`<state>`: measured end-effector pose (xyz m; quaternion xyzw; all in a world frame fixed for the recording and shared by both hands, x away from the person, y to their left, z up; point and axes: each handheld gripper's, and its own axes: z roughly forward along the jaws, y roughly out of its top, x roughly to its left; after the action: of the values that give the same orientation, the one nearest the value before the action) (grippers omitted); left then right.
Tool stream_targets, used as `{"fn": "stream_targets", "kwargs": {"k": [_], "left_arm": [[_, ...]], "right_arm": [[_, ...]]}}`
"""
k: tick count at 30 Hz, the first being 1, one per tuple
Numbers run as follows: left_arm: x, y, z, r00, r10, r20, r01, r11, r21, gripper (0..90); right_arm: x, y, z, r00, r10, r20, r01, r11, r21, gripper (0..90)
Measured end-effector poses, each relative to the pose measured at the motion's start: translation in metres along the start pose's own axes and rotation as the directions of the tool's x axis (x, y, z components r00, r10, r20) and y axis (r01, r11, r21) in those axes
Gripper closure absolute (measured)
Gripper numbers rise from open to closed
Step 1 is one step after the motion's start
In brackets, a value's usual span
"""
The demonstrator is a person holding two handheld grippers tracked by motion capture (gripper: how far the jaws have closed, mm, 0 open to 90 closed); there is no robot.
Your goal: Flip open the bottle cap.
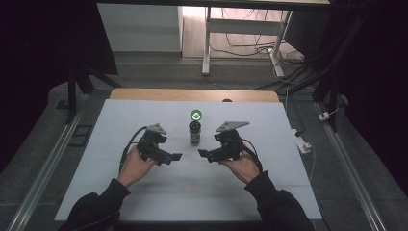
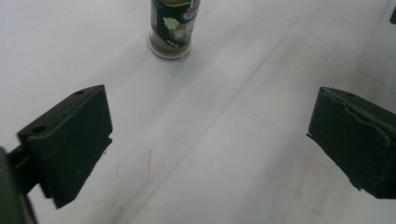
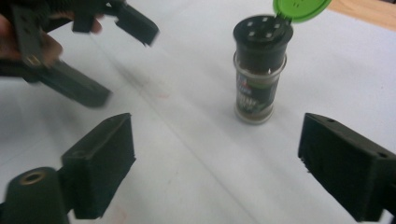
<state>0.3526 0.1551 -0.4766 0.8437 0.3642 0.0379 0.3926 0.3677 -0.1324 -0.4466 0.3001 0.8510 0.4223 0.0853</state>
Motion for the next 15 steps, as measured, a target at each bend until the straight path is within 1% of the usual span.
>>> {"fn": "stream_targets", "kwargs": {"k": [4, 7, 12, 15], "left_arm": [[-0.006, -0.011, -0.016, 1.0, 0.0, 0.003, 0.0, 0.9998, -0.019, 0.0], [-0.01, -0.021, -0.028, 1.0, 0.002, 0.007, -0.002, 0.9997, -0.023, 0.0], [-0.018, -0.04, -0.048, 0.9998, 0.009, -0.019, -0.01, 0.9995, -0.029, 0.0], [-0.021, -0.052, -0.058, 0.9994, 0.002, -0.034, -0.003, 0.9992, -0.04, 0.0]], "right_arm": [[0.003, -0.007, -0.008, 1.0, -0.007, 0.004, 0.007, 1.0, 0.0, 2.2], [0.005, -0.013, -0.016, 1.0, -0.01, 0.001, 0.01, 1.0, -0.003, 0.5], [0.008, -0.026, -0.029, 0.9999, -0.009, 0.009, 0.009, 1.0, -0.005, 0.0], [0.008, -0.035, -0.039, 0.9997, -0.007, 0.024, 0.007, 1.0, -0.012, 0.0]]}}
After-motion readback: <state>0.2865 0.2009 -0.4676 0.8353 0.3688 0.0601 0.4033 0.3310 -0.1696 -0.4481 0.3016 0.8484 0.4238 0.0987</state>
